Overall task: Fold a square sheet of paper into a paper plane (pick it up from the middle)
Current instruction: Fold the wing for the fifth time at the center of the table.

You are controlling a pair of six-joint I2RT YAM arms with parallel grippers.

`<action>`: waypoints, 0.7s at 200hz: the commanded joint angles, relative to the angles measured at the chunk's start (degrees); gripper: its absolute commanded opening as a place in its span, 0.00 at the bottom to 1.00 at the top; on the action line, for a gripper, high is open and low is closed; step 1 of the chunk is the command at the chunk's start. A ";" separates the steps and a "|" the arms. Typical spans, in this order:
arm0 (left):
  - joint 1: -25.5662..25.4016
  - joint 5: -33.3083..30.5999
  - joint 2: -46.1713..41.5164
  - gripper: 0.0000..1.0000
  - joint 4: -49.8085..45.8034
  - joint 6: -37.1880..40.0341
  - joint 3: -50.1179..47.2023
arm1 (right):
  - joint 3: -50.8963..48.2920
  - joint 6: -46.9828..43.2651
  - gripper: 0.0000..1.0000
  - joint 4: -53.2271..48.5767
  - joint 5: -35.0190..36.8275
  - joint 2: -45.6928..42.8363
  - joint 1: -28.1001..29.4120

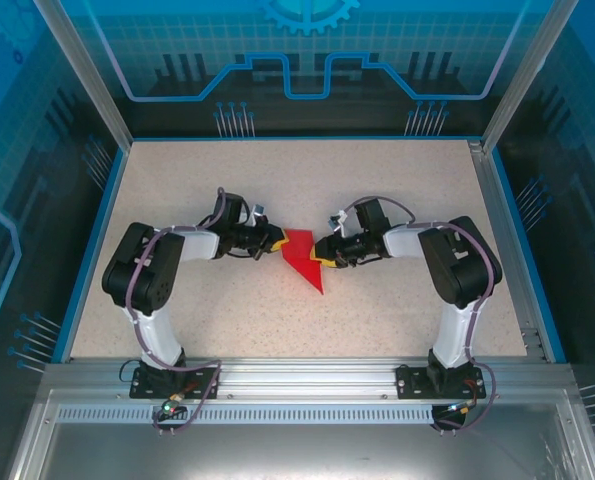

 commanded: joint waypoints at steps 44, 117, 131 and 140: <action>-2.94 -8.79 -1.44 0.04 -1.79 1.30 -2.60 | -0.71 -6.54 0.58 -16.18 23.54 -13.13 1.30; -3.51 -9.80 -2.45 0.04 -2.95 0.94 -2.70 | -0.98 -17.61 0.53 -20.37 61.26 -20.78 26.45; -3.52 -9.78 -2.78 0.04 -3.52 1.06 -2.50 | -1.00 -17.78 0.54 -21.23 66.94 -20.84 30.89; -3.53 -9.82 -3.01 0.04 -3.87 1.37 -2.43 | -1.53 -18.49 0.55 -20.64 69.07 -20.78 33.01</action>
